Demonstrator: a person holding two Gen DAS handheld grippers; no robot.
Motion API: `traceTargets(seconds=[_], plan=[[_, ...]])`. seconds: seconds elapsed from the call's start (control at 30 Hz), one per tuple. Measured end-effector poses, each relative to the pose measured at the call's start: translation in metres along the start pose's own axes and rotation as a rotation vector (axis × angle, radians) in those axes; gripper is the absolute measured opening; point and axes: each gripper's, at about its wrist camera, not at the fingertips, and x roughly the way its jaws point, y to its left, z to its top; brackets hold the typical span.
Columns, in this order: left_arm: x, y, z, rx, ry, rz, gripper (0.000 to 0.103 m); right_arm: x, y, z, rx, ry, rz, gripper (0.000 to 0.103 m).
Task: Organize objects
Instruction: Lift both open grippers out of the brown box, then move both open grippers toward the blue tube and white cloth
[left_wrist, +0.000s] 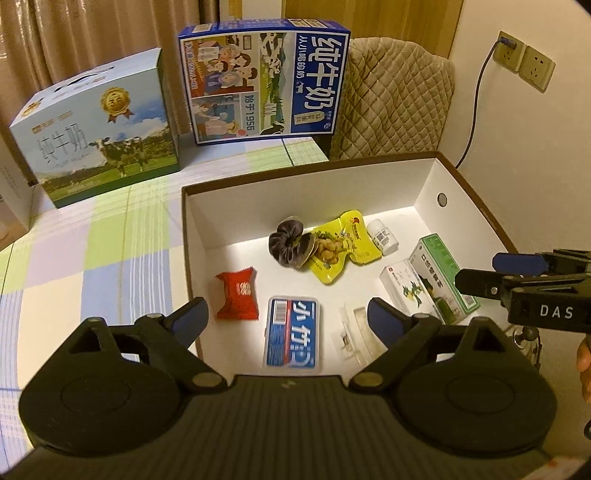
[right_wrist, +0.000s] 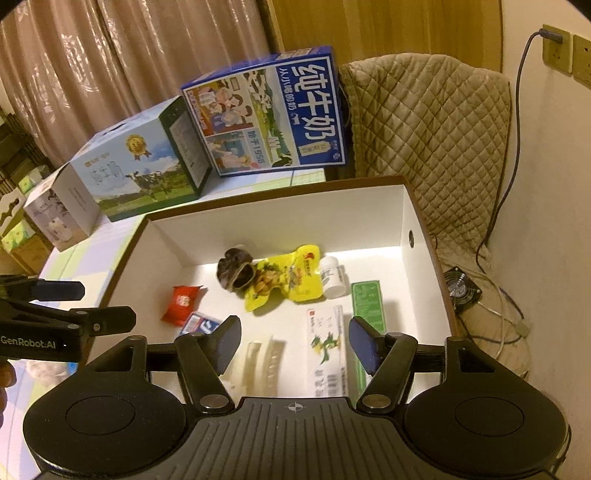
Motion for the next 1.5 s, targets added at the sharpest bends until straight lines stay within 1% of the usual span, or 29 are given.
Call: traceTargets(seconds=[0.27,0.63,1.07,1.27,1.5], plan=[[-0.026,0.003,-0.024,-0.018,0.001,-0.011,0.093,-0.019,0.018,-0.017,-0.009,0.003,0.015,0.063],[-0.060,0.021,-0.063,-0.051,0.002,-0.012,0.093,-0.040,0.053,-0.047,-0.026,0.019,0.027,0.063],[-0.102,0.056,-0.114,-0.083,0.002,0.002,0.093,-0.058,0.107,-0.081,-0.070,0.036,0.053,0.063],[-0.118,0.078,-0.138,-0.108,0.007,0.021,0.093,-0.056,0.131,-0.100,-0.084,0.065,0.075,0.063],[-0.128,0.102,-0.160,-0.137,0.024,0.034,0.093,-0.051,0.155,-0.123,-0.096,0.104,0.091,0.063]])
